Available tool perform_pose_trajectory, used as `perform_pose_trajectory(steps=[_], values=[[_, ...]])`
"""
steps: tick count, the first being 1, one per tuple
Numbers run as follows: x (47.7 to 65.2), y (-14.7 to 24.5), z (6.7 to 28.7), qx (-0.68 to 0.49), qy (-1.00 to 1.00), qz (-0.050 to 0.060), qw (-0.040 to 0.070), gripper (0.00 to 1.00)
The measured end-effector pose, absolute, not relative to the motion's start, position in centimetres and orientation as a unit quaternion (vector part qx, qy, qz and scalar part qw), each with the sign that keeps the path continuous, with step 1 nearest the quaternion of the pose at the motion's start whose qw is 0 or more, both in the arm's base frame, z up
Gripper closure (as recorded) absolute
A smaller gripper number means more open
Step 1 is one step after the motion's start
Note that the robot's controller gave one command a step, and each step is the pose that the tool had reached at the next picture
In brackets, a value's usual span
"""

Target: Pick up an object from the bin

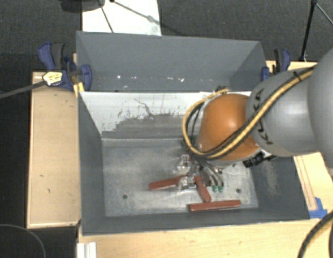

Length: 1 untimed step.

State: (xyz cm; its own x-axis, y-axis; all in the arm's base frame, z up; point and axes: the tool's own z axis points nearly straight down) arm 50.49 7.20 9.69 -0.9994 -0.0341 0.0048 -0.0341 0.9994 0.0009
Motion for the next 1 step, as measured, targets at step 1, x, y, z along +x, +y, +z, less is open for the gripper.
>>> perform_pose_trajectory(steps=[1], values=[[50.62, 7.19, 11.55, 0.016, -1.0, 0.0, 0.001, 1.0]])
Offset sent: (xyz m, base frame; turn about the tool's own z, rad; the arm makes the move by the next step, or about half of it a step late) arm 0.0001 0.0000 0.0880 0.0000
